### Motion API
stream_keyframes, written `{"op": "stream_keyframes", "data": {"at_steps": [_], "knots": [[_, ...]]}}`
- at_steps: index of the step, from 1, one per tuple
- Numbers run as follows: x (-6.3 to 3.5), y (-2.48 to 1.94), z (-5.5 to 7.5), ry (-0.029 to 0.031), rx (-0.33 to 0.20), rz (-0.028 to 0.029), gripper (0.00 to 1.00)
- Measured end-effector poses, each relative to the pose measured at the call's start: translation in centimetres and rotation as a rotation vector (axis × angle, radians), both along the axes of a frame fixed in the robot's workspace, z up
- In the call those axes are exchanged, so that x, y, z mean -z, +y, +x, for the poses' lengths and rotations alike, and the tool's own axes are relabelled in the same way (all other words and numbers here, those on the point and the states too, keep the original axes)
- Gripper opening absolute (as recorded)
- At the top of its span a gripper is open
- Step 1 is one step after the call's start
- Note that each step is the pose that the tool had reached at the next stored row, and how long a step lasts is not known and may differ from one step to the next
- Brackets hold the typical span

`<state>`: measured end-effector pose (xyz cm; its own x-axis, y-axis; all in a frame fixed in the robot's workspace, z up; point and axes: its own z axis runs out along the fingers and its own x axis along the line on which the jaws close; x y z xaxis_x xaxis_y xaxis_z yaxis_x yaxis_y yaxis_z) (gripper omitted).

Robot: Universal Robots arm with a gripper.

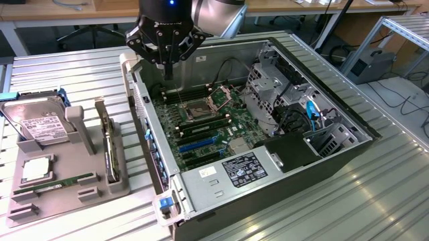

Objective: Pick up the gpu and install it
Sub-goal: 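Reach for the gpu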

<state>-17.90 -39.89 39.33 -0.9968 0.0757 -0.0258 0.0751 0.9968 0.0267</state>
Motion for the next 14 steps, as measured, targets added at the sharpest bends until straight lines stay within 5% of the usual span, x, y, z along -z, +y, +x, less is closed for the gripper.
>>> {"op": "stream_keyframes", "data": {"at_steps": [14], "knots": [[0.0, 0.0, -0.29, 0.0, 0.0, -0.0016, 0.11]]}}
